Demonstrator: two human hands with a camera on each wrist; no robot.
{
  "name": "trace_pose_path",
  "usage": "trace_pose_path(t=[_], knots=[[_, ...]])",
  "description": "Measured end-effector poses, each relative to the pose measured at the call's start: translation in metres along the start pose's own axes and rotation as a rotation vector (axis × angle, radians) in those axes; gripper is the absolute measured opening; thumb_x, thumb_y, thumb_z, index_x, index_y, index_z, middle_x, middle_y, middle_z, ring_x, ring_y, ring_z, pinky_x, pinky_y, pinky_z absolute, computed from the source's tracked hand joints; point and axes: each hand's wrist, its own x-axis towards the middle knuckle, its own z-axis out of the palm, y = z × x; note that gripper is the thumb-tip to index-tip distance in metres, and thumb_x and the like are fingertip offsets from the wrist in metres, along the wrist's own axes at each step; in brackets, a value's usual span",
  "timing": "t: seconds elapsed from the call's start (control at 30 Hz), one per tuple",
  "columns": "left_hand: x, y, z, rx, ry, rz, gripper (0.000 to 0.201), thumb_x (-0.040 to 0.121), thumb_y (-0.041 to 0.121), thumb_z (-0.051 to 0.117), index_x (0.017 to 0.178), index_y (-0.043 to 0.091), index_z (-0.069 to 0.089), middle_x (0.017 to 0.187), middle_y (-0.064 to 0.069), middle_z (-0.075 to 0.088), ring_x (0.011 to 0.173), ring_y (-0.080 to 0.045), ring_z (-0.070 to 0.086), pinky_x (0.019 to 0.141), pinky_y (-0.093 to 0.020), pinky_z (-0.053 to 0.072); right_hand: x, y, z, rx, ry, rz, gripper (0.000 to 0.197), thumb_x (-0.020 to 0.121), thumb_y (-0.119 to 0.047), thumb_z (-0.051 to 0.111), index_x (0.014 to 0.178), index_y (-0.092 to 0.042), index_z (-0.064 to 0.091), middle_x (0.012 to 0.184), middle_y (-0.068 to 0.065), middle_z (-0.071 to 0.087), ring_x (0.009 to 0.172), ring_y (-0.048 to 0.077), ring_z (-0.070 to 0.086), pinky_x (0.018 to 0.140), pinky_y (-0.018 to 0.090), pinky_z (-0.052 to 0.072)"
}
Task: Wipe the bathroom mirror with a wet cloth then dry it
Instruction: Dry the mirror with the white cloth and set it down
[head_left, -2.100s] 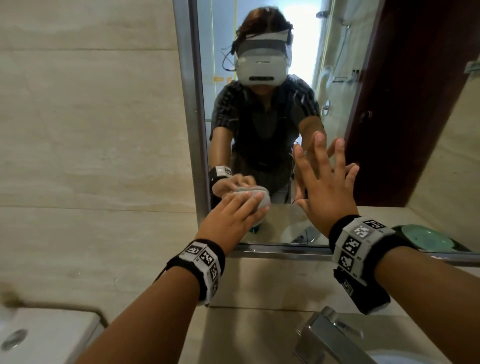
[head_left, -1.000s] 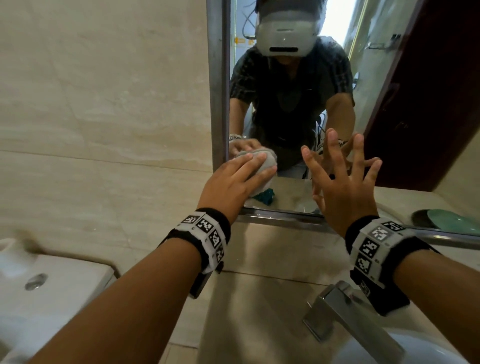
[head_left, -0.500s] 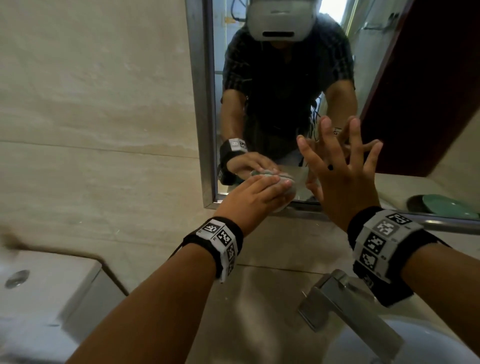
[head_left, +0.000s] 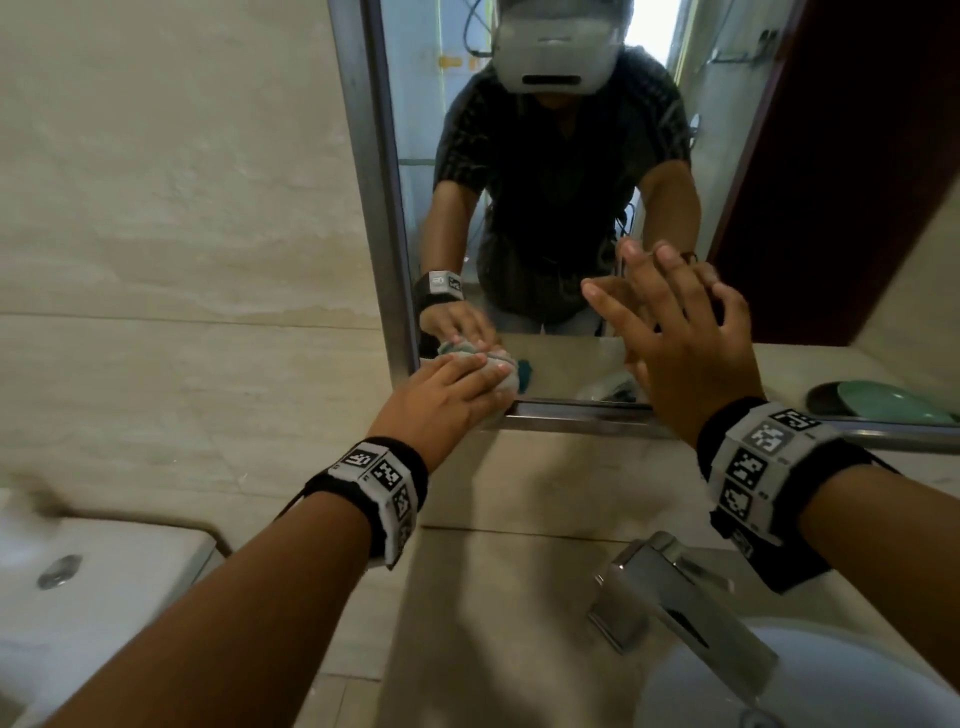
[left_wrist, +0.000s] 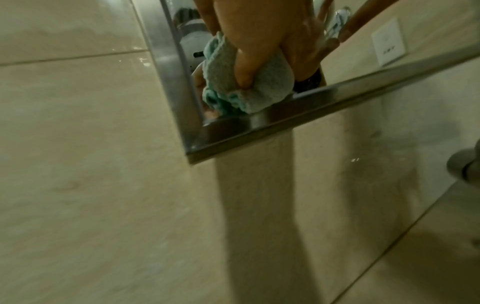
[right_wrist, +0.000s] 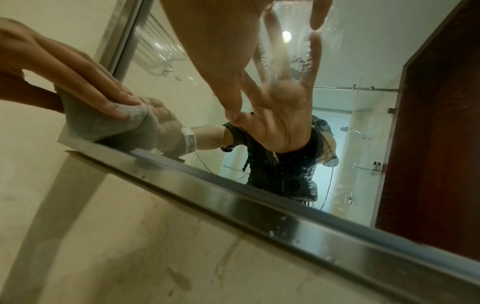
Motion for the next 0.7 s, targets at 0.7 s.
trace_pose_path(t=[0.7], knots=[[0.136,0.055,-0.05,-0.16,0.302,0.009,0.058,0.075,0.01,0.075,0.13,0.014,0.056,0.134,-0.013,0.054,0.123,-0.035,0.05,0.101,-0.052,0.042,0.006,0.075,-0.012,0.064,-0.057,0.19,0.11,0.067,-0.042,0.078,0.151,-0.029,0.008,0.157,0.014,0.002,0.144,0.036,0.003,0.105,0.067,0.021]])
